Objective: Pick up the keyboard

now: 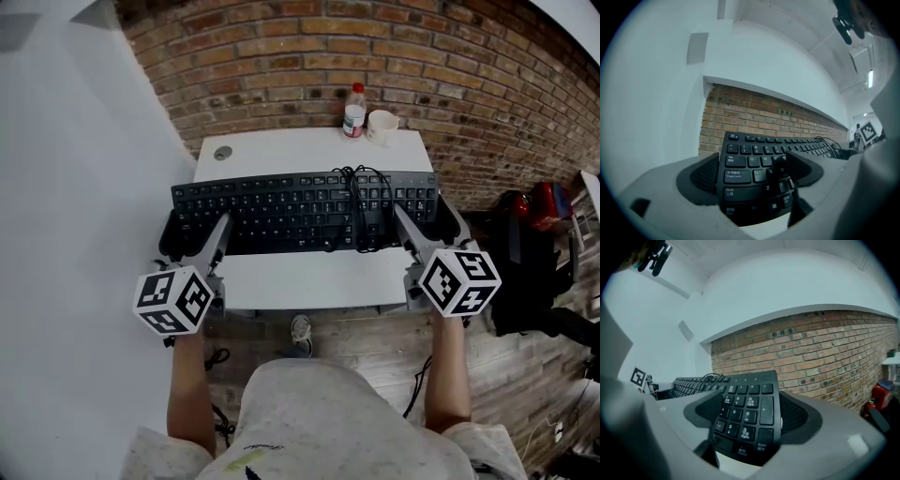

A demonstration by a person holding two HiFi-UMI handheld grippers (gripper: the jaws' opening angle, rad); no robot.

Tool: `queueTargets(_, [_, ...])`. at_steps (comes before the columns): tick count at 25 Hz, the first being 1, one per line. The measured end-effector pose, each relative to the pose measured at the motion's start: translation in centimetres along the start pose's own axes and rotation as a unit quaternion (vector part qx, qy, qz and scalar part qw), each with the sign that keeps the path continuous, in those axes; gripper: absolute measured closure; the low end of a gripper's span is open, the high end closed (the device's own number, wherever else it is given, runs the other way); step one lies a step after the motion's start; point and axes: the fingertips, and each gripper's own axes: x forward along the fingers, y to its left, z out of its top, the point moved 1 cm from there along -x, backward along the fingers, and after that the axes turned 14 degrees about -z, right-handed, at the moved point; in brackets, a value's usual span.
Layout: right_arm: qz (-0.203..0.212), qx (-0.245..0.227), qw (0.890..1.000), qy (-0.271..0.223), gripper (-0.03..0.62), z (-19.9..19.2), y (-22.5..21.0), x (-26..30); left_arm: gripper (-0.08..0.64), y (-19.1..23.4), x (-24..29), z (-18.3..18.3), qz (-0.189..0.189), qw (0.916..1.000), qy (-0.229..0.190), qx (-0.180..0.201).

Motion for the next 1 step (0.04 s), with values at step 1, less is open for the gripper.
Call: queueTargets(1, [0.000,0.000,1.000,0.000,0.204,0.05,0.00,-0.01,0.126,-0.02,-0.02,0.05,0.001,1.0000,0.000,0.000])
